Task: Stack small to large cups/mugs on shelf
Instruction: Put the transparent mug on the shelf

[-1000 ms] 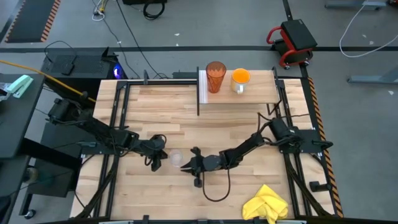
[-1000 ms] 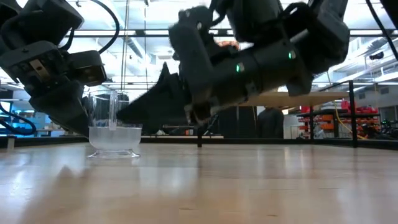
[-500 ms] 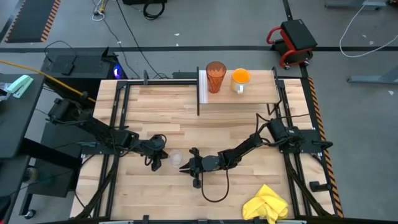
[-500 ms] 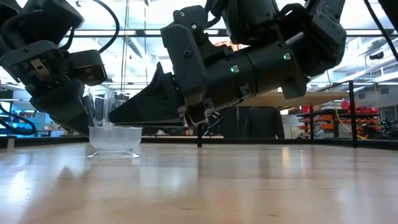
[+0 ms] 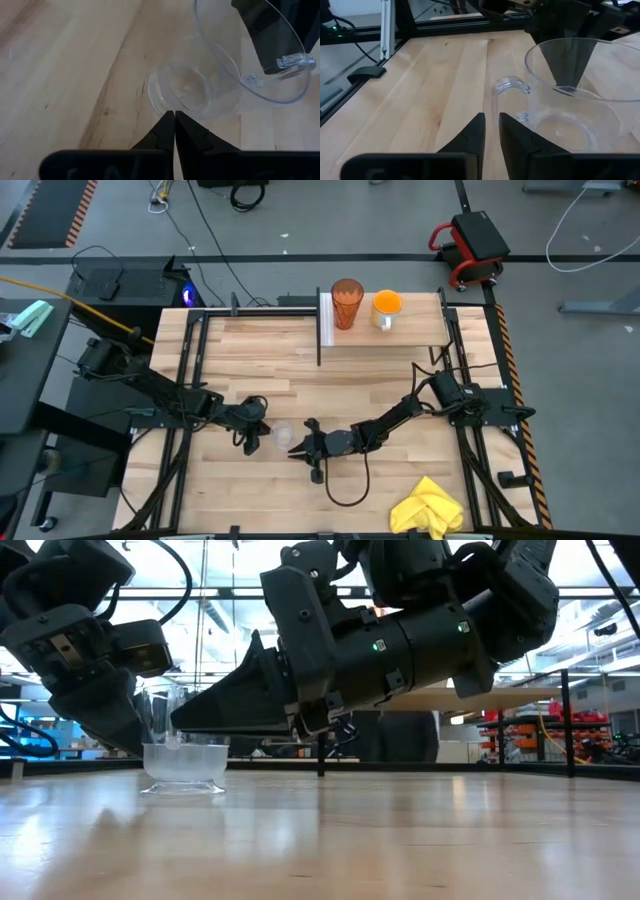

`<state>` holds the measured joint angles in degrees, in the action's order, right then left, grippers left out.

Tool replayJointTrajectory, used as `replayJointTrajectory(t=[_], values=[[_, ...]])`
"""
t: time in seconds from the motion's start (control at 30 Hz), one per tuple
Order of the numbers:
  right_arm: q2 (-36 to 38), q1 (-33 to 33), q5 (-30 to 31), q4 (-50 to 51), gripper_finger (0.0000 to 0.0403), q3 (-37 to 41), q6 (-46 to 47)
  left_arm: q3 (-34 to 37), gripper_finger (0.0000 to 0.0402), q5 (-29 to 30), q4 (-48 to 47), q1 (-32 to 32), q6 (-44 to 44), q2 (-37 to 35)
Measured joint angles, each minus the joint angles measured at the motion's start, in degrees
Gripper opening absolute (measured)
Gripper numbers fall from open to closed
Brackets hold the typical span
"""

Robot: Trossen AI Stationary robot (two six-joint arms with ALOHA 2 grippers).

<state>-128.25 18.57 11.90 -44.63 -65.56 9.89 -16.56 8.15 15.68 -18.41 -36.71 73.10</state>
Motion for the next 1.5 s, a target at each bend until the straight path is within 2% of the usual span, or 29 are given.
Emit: replayJointTrajectory(t=[1.17, 1.5], values=[[0.02, -0.94, -1.27, 0.12, 0.0062, -2.48, -0.44, 0.02, 0.0025, 1.27, 0.35, 0.02, 0.00, 0.00], [0.07, -1.42, -1.70, 4.79, 0.0061, -4.46, 0.33, 0.02, 0.0019, 1.29, 0.35, 0.02, 0.00, 0.00]])
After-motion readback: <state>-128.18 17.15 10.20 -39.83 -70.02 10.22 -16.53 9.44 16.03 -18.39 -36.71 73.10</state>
